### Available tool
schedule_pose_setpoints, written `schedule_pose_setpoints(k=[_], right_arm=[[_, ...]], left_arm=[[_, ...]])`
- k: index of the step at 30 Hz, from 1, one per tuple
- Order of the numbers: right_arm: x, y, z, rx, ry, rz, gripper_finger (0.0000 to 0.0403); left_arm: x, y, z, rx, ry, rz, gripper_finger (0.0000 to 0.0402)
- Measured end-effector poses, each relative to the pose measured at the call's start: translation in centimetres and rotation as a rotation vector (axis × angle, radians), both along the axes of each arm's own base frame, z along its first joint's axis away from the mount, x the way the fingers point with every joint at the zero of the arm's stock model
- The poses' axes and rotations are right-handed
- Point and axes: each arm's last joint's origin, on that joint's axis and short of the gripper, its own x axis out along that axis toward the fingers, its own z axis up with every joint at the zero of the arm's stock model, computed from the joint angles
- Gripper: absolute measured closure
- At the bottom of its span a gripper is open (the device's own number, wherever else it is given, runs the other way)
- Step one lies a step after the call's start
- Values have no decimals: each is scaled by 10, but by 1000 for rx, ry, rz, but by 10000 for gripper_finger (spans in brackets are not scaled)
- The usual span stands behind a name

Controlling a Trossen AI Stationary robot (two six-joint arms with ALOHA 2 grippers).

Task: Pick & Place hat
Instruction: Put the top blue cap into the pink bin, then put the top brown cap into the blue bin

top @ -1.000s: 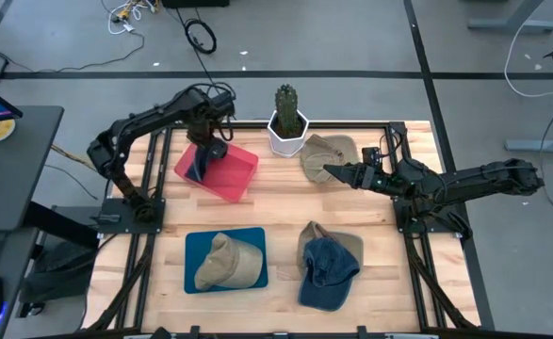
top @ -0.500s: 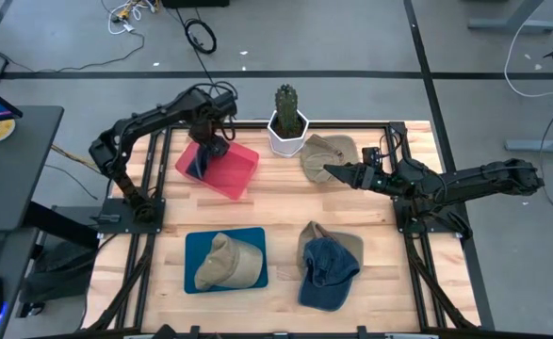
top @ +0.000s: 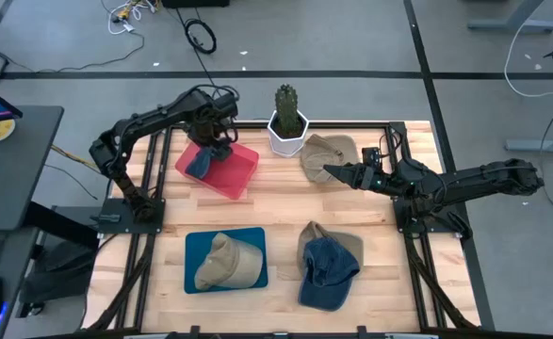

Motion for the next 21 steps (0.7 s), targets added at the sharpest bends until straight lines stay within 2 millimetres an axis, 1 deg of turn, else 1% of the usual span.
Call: schedule_pose_setpoints(k=[4, 8, 11, 16, 21], right_arm=[[0, 0, 0, -3, 1, 0, 150], [0, 0, 0, -4, 1, -1, 150], [0, 0, 0, -4, 1, -1, 150], [0, 0, 0, -4, 2, -1, 150], [0, 0, 0, -4, 3, 0, 150]], left_arm=[[2, -3, 0, -91, -69, -32, 58], [4, -5, 0, -172, -134, -65, 28], [5, -7, 1, -219, -176, -93, 20], [7, -9, 1, -293, -243, -118, 19], [8, -9, 2, -319, -281, -120, 19]])
